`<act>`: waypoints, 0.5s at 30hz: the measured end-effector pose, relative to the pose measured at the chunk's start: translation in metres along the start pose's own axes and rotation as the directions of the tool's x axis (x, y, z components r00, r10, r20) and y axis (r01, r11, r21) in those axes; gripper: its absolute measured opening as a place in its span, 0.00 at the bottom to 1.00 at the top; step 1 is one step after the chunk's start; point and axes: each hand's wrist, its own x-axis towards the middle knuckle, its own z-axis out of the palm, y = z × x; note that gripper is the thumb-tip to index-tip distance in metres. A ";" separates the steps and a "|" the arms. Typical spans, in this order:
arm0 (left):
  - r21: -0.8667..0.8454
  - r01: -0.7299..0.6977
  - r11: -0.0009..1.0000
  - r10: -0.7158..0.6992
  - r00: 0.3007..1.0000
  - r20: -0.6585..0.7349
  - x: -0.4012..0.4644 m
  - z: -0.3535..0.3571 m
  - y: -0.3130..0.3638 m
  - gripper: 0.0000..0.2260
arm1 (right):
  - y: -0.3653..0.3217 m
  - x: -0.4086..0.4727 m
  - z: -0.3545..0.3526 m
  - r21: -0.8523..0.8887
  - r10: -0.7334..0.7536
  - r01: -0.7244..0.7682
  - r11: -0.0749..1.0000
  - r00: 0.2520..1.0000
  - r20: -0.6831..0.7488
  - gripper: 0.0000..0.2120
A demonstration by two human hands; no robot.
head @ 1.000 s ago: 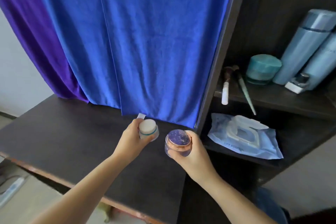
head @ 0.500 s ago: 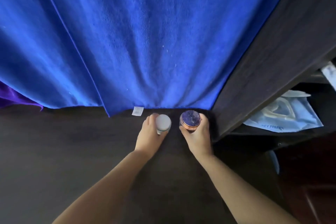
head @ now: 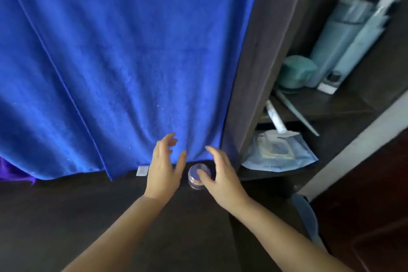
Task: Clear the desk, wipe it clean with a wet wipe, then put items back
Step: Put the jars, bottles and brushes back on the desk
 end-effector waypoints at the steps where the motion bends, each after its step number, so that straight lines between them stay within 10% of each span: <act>1: -0.055 -0.059 0.997 0.057 0.998 -0.036 0.002 0.002 0.026 0.17 | -0.013 -0.005 -0.019 0.017 -0.071 0.071 0.997 0.997 0.003 0.25; 9: -0.260 -0.522 0.812 0.511 0.852 -0.116 -0.005 0.046 0.230 0.10 | -0.063 -0.055 -0.196 -0.017 -0.424 0.426 0.904 0.894 -0.146 0.07; 15: 0.043 -0.253 0.967 0.250 0.967 0.055 0.072 0.114 0.268 0.24 | 0.009 0.031 -0.287 -0.158 -0.192 0.137 0.978 0.887 -0.420 0.09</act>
